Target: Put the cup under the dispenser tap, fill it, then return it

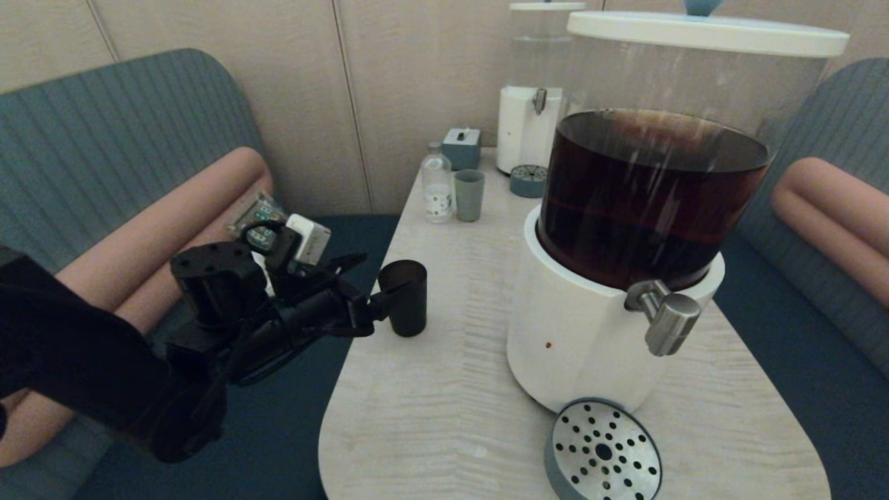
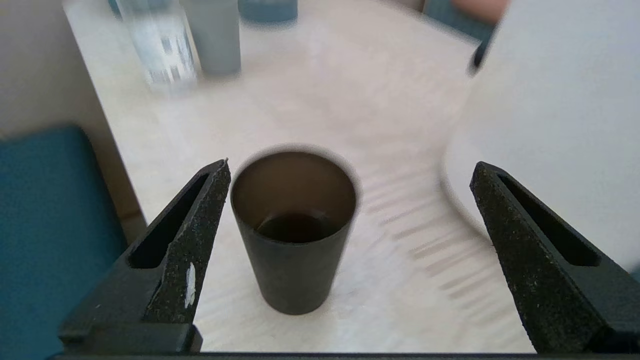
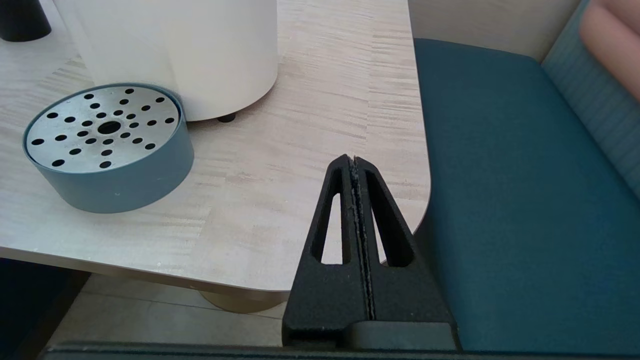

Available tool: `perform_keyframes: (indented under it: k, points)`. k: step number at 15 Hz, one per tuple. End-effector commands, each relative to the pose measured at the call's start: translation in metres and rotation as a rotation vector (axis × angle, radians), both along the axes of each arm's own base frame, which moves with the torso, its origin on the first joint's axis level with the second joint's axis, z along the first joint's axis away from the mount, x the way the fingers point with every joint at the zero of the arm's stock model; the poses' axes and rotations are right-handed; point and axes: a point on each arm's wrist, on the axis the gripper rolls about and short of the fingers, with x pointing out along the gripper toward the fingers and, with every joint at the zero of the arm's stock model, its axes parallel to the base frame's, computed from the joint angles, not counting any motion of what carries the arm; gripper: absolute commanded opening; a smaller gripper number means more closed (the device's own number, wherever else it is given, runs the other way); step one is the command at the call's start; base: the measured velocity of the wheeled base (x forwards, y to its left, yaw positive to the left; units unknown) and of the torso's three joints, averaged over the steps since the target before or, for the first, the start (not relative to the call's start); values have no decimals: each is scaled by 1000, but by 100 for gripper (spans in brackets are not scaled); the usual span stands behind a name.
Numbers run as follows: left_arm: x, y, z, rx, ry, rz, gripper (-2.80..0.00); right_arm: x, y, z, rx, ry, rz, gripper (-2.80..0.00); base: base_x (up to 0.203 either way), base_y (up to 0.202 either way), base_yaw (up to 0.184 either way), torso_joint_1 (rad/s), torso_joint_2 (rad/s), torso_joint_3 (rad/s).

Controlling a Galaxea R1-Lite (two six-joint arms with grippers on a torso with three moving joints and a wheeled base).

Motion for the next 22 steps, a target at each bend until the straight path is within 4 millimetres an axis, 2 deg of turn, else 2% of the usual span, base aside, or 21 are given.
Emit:
perform_keyframes:
  k: [1,2,9,15,19,22]
  points:
    - [-29,9,33,-29,-91,0,-14,0,0,-2,-1,3,0,-280,0,0,0,0,0,0]
    - [-42,13,40,-35,-103,1,-280,0,0,-2,-1,3,0,-280,0,0,0,0,0,0]
    - [-124,40,93,-96,-237,46,-280,0,0,-2,-1,3,0,-280,0,0,0,0,0,0]
    - [-207,81,130,-133,-365,209,-280,0,0,-2,-1,3,0,-280,0,0,0,0,0,0]
    - [-264,91,134,-141,-442,269,-280,0,0,-2,-1,3,0,-280,0,0,0,0,0,0]
    - [-301,94,127,-145,-486,287,-280,0,0,-2,-1,3,0,-280,0,0,0,0,0,0]
